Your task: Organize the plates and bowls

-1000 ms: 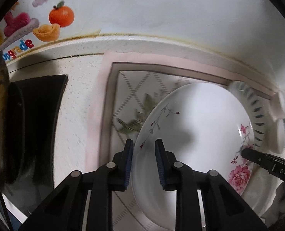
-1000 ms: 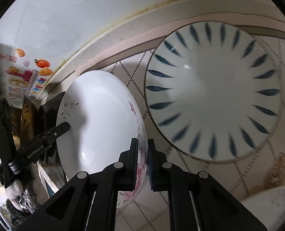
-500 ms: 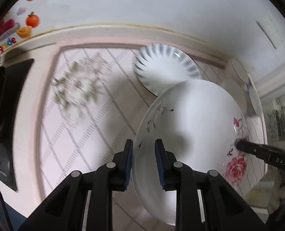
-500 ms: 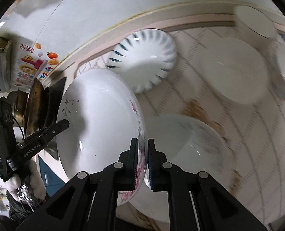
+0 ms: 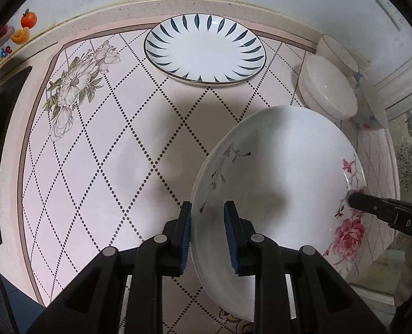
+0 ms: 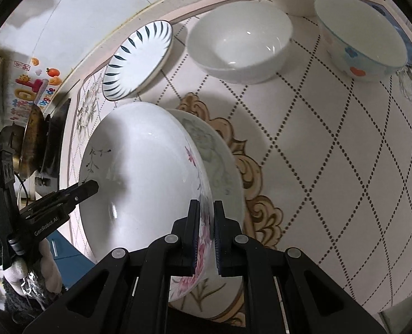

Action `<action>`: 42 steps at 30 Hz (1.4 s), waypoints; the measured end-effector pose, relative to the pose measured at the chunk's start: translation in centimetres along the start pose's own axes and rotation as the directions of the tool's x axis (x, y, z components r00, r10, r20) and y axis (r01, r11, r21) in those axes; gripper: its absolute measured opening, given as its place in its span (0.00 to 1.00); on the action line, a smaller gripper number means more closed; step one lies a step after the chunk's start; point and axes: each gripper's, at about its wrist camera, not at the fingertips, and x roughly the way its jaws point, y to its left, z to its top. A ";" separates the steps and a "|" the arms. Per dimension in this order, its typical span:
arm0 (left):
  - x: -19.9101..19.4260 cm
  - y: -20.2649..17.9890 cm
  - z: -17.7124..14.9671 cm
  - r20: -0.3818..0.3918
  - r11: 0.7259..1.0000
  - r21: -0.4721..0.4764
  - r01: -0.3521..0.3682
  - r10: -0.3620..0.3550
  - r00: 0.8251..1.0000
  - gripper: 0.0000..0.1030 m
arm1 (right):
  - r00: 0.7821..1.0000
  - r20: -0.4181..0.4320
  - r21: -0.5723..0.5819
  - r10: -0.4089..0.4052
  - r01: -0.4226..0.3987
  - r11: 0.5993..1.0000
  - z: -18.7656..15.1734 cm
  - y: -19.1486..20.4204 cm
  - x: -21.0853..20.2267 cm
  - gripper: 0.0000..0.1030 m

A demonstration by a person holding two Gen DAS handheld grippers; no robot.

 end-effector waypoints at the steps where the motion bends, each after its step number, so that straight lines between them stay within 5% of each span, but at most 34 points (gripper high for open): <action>1: 0.1 -0.2 0.0 -0.001 1.000 -0.002 -0.008 0.008 1.000 0.20 | 1.000 0.000 0.000 -0.001 0.001 1.000 0.0 -0.3 0.2 0.11; 23: 1.9 -0.2 -0.4 -0.033 0.994 -0.012 -0.109 0.109 0.994 0.20 | 1.000 -0.021 -0.035 0.008 -0.008 0.999 0.6 0.0 3.0 0.11; 42: 2.9 -0.5 0.1 -0.050 0.993 -0.014 -0.119 0.118 0.992 0.21 | 1.000 -0.009 -0.038 -0.019 0.018 0.999 0.7 0.4 3.0 0.13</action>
